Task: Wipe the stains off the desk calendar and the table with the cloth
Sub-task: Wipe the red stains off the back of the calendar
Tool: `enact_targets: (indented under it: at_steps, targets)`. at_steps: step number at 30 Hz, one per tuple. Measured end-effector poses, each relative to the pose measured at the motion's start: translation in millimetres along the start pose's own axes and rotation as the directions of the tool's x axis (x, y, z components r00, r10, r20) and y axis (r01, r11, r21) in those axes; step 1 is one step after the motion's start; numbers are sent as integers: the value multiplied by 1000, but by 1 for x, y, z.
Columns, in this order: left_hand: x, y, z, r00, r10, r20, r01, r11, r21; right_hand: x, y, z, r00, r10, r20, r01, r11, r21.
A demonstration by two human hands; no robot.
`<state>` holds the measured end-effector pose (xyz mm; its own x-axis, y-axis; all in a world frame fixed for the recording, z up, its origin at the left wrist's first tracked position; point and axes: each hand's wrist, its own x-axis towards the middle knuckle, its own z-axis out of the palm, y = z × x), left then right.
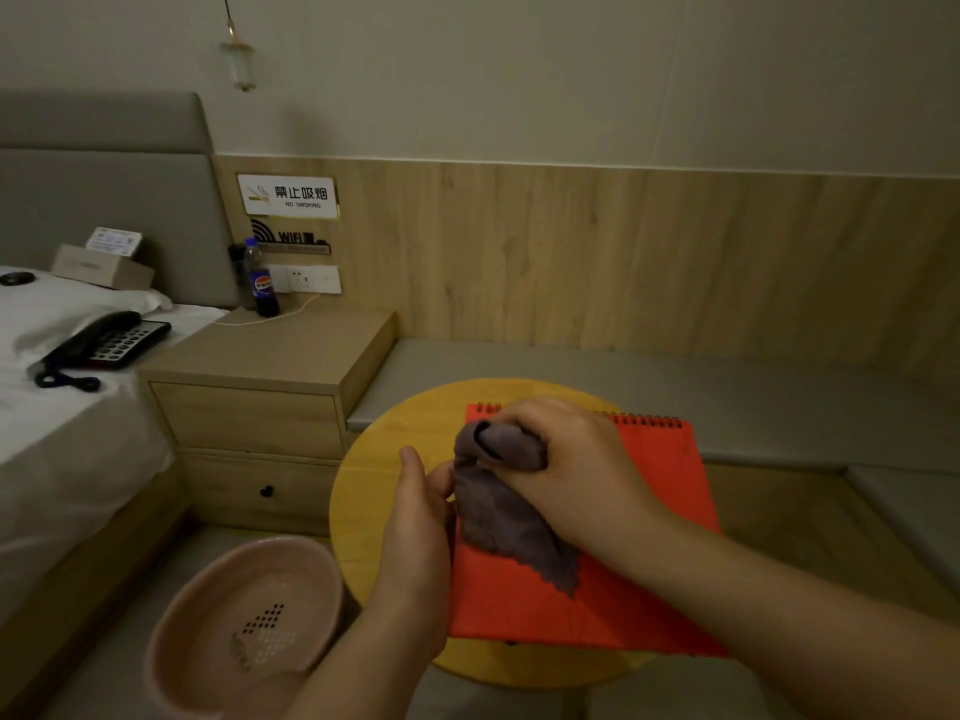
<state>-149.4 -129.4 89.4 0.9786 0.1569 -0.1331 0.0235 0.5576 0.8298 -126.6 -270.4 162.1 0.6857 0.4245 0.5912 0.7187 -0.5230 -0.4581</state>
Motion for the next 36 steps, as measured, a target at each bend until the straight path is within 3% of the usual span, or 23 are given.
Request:
enact_targets:
  at_steps: [4, 10, 14, 19, 23, 27, 32, 34, 36]
  targets:
    - [3, 1, -4, 1000, 9, 4, -8, 995, -103, -37, -7, 3, 995, -34, 94, 28, 998, 61]
    - [4, -1, -4, 997, -57, -46, 53, 995, -86, -72, -13, 4, 971, -137, 195, 114, 985, 126]
    - [-1, -4, 0, 988, -145, -45, 143, 989, -42, -80, -15, 6, 993, -71, 91, 58, 989, 138]
    - [-6, -3, 2, 987, -123, -102, 123, 992, -8, -93, -15, 20, 969, 59, -240, -32, 993, 112]
    - [0, -8, -5, 989, -38, -140, 53, 993, 105, -101, -7, 24, 848, 266, -459, -218, 964, 154]
    - [-2, -1, -10, 984, 67, -167, -18, 960, 281, -107, 22, -1, 607, 576, -548, -415, 817, 399]
    - [-4, 4, -18, 971, 153, -184, -73, 921, 383, -99, 67, -58, 387, 680, -623, -443, 730, 521]
    - [-7, 4, -16, 966, 171, -195, -82, 915, 395, -91, 76, -67, 349, 695, -629, -429, 715, 552]
    - [-9, 3, -12, 967, 178, -184, -89, 908, 410, -81, 75, -69, 373, 661, -652, -433, 745, 508]
